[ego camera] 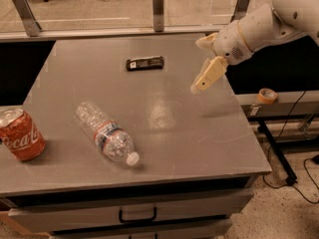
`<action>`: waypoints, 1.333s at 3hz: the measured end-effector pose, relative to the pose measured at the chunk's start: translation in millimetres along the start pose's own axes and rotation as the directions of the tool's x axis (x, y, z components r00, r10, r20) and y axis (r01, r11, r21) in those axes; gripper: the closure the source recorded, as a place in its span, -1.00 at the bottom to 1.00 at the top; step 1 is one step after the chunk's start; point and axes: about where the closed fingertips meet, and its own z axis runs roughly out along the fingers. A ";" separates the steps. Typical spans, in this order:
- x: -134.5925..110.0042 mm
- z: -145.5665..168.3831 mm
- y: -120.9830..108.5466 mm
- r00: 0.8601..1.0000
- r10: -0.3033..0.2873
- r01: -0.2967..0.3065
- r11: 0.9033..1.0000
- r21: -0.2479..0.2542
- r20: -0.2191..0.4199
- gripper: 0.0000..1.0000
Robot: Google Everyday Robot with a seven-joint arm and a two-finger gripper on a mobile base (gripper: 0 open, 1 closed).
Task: Move rxbar chocolate near water bottle
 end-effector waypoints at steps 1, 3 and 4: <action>-10.5 29.3 -23.6 0.997 0.017 -0.017 1.000 0.012 0.072 -1.00; -29.4 105.7 -82.5 0.983 0.090 -0.084 0.996 -0.041 0.160 -1.00; -33.0 134.8 -100.2 0.981 0.100 -0.091 0.994 -0.059 0.165 -1.00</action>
Offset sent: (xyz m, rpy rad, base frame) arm 0.1262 0.0806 -0.0319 0.2363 0.0462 -0.0339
